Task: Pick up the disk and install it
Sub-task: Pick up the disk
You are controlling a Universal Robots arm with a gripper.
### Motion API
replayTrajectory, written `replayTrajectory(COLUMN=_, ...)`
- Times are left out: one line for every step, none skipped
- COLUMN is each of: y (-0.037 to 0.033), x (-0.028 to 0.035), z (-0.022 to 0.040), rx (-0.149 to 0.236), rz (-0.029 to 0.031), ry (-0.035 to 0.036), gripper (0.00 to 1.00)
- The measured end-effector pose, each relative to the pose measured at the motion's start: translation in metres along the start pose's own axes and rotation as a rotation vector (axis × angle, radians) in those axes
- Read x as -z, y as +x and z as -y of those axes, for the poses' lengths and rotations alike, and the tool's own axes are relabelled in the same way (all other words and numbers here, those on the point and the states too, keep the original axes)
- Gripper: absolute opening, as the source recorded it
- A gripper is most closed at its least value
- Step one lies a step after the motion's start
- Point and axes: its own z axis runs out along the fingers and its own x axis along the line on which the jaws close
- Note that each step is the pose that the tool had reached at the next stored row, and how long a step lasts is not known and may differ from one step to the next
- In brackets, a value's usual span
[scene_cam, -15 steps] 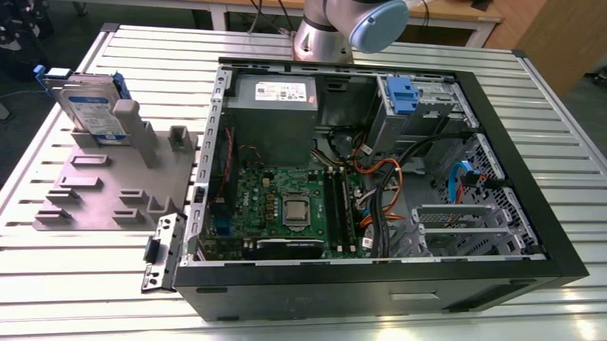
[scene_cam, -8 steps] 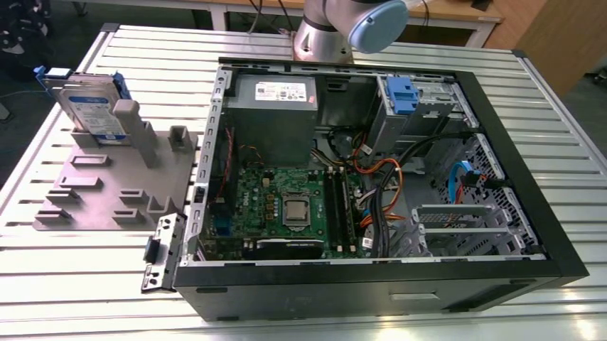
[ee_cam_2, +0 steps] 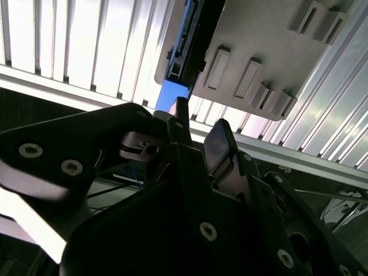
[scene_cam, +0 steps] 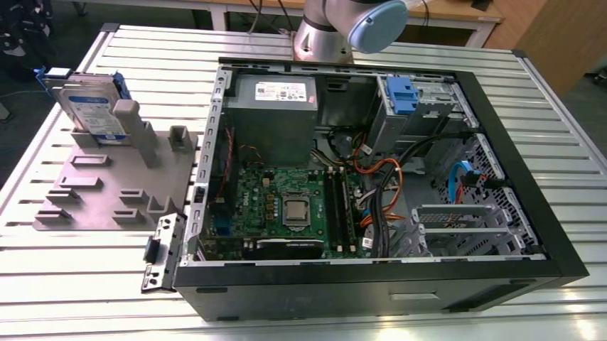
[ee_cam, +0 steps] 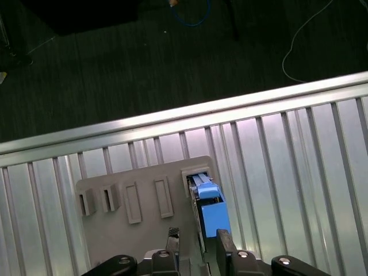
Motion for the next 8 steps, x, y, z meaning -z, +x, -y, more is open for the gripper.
replayTrajectory(y=0.0000, x=0.0000, z=0.0000, rx=0.000, rz=0.0000, ry=0.0000, gripper=0.38)
replayTrajectory(y=0.0000, x=0.0000, z=0.0000, rx=0.000, rz=0.0000, ry=-0.0001, gripper=0.38)
replayTrajectory(y=0.0000, x=0.0000, z=0.0000, rx=0.000, rz=0.0000, ry=0.0000, gripper=0.38)
replayTrajectory(y=0.0000, x=0.0000, z=0.0000, rx=0.000, rz=0.0000, ry=0.0000, gripper=0.38)
replayTrajectory(y=0.0000, x=0.0000, z=0.0000, rx=0.000, rz=0.0000, ry=0.0000, gripper=0.38)
replayTrajectory(y=0.0000, x=0.0000, z=0.0000, rx=0.000, rz=0.0000, ry=0.0001, gripper=0.38)
replayTrajectory(y=0.0000, x=0.0000, z=0.0000, rx=0.000, rz=0.0000, ry=0.0001, gripper=0.38)
replayTrajectory(y=0.0000, x=0.0000, z=0.0000, rx=0.000, rz=0.0000, ry=0.0001, gripper=0.38)
